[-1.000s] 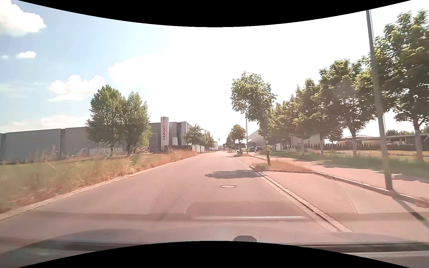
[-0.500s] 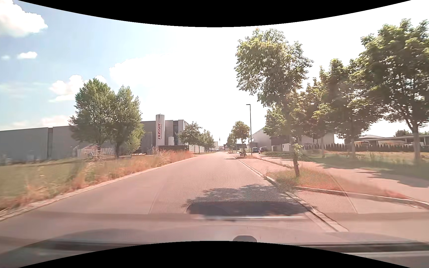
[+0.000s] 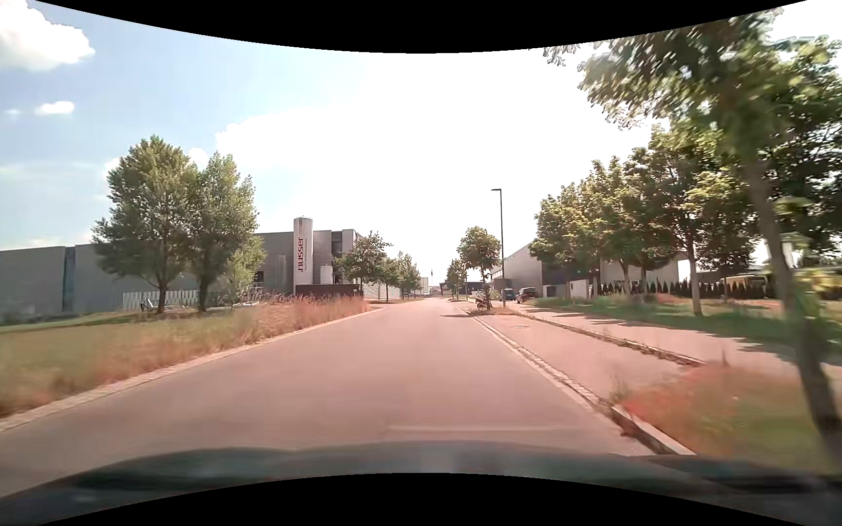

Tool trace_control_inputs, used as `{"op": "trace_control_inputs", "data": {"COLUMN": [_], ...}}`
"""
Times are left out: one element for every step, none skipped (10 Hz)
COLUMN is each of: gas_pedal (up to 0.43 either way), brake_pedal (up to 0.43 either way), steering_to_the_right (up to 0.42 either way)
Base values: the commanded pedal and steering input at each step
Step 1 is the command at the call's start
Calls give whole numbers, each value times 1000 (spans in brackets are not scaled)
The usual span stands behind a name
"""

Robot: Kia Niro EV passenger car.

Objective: Follow the waypoints while adhering to traffic rules and regulations

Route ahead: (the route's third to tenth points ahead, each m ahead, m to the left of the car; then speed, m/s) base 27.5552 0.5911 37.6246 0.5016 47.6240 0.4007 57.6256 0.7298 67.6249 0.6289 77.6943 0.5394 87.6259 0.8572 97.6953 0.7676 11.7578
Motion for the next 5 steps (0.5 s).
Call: {"op": "trace_control_inputs", "data": {"gas_pedal": [150, 150, 150, 150, 150], "brake_pedal": [0, 0, 0, 0, 0], "steering_to_the_right": [-2, -1, -1, -2, -1]}}
